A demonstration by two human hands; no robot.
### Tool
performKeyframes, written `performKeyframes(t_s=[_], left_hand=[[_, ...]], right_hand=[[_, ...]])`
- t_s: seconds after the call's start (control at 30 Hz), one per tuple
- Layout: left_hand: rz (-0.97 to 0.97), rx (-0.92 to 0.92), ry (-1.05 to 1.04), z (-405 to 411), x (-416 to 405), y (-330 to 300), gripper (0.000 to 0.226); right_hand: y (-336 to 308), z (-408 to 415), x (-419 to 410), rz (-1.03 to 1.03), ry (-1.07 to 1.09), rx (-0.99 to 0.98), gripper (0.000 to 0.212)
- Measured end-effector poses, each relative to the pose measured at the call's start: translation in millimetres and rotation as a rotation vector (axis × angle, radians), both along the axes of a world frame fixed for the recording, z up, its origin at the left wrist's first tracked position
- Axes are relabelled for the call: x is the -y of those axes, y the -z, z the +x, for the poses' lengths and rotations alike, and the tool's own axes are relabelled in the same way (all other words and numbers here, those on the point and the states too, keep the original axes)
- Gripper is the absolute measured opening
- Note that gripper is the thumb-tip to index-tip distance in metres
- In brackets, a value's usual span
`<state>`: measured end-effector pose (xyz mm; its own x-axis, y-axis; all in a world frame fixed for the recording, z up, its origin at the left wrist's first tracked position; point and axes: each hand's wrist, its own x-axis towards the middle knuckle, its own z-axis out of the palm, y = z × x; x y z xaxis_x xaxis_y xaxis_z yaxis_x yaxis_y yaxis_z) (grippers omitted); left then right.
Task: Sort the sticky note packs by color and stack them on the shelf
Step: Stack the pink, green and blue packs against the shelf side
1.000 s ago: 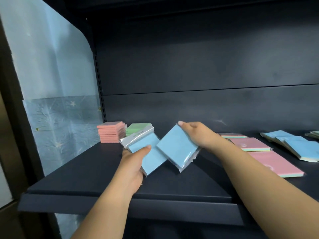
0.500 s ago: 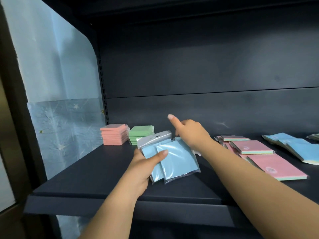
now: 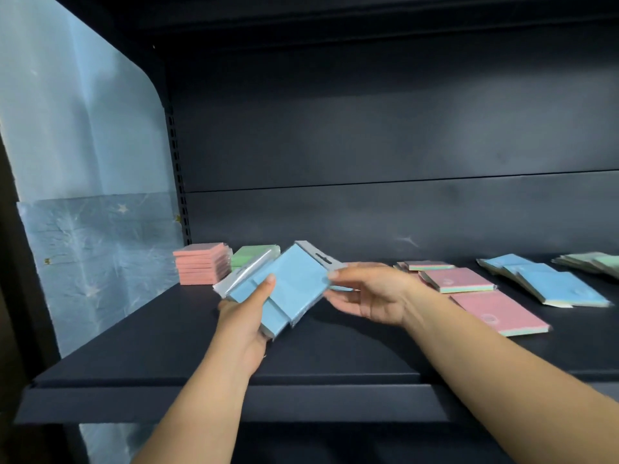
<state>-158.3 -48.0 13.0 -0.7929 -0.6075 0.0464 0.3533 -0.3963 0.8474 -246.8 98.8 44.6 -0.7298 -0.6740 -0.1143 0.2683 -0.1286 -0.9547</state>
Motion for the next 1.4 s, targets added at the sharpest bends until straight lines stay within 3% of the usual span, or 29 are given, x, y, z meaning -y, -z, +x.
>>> performKeyframes(t_s=[0.17,0.3,0.43,0.6,0.67,0.77,0.93,1.07,1.23,1.4], left_hand=[[-0.107,0.043,0.038,-1.5,-3.0,1.0,0.035],[-0.116,0.061,0.049,1.7,-2.8,0.4,0.040],[-0.121,0.035,0.061,3.2,-2.9,-0.6,0.044],[-0.230,0.032,0.138,5.7,-6.2,-0.1,0.033],[-0.234,0.025,0.151,6.9,-6.2,0.2,0.029],[-0.242,-0.026,0.191,8.1,-7.9,0.0,0.028],[-0.425,-0.011,0.191,6.3,-12.2,-0.7,0.046],[-0.550,0.039,0.212,2.5,-17.1,-1.9,0.049],[-0.563,0.131,0.242,-0.6,-18.0,1.6,0.054],[-0.542,0.168,0.202,-4.8,-21.3,6.3,0.057]], right_hand=[[9.9,4.5,25.2,-0.265,0.303,0.160,0.016],[-2.7,5.0,25.4,-0.384,0.371,0.108,0.009],[-13.3,8.9,22.2,-0.228,0.268,-0.132,0.004],[-13.0,15.8,28.4,-0.166,0.171,-0.247,0.021],[-9.3,13.6,28.5,-0.178,0.149,-0.247,0.021],[-4.6,12.1,25.3,-0.114,0.116,-0.203,0.003],[-2.1,8.7,13.2,-0.057,-0.033,-0.135,0.026],[6.0,9.4,11.0,-0.091,0.089,-0.155,0.030],[22.1,11.2,15.9,-0.053,0.110,-0.102,0.041],[23.4,13.3,13.6,-0.078,0.032,-0.116,0.029]])
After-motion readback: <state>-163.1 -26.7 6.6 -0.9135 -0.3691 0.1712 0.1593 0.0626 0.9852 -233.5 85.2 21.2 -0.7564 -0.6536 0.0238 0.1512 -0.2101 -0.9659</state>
